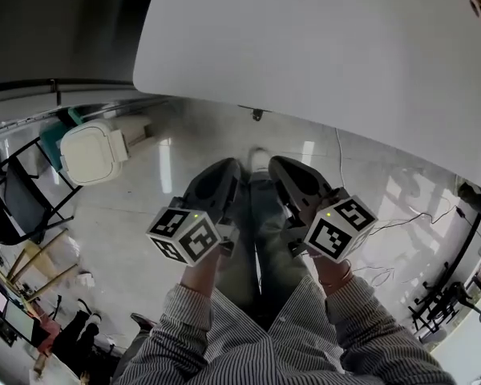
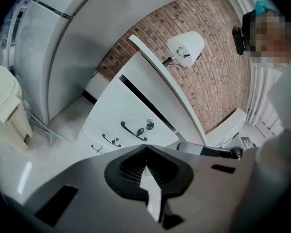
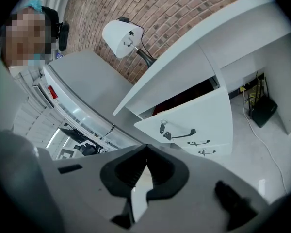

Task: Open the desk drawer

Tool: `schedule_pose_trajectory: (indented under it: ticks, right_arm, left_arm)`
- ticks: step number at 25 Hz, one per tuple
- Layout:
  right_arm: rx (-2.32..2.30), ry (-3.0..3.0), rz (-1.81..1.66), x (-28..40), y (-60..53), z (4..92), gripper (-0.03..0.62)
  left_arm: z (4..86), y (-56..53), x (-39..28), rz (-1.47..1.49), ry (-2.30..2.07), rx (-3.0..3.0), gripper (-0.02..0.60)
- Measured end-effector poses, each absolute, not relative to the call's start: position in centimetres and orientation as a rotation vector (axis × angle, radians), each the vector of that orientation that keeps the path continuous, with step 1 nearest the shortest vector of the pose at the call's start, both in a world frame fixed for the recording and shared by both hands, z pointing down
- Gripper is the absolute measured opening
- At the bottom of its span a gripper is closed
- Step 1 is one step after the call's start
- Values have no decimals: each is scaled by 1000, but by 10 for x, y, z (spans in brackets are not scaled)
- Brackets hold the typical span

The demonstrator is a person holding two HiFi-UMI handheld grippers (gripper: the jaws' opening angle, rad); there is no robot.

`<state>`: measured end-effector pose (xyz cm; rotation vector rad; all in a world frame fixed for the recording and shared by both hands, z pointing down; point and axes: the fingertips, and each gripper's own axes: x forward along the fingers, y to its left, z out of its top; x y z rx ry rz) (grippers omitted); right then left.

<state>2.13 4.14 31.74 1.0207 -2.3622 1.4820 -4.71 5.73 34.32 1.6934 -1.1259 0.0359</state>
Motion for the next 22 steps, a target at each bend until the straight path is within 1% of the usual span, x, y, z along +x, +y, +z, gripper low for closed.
schedule_pose_trajectory:
  ticks: [5, 10, 15, 22]
  right_arm:
    - [1058, -2336, 1522, 21, 34, 333, 17]
    - [1091, -2347, 1594, 20, 28, 342, 16]
    - [1079, -2397, 1694, 19, 19, 348, 17]
    - [1093, -2394, 1767, 17, 5, 369, 17]
  left_arm:
    - [350, 43, -43, -55, -1092, 1682, 12]
    - [357, 35, -37, -66, -1041, 1700, 12]
    - [369, 26, -34, -144, -991, 1654, 12]
    - [391, 16, -32, -141, -996, 1653, 12]
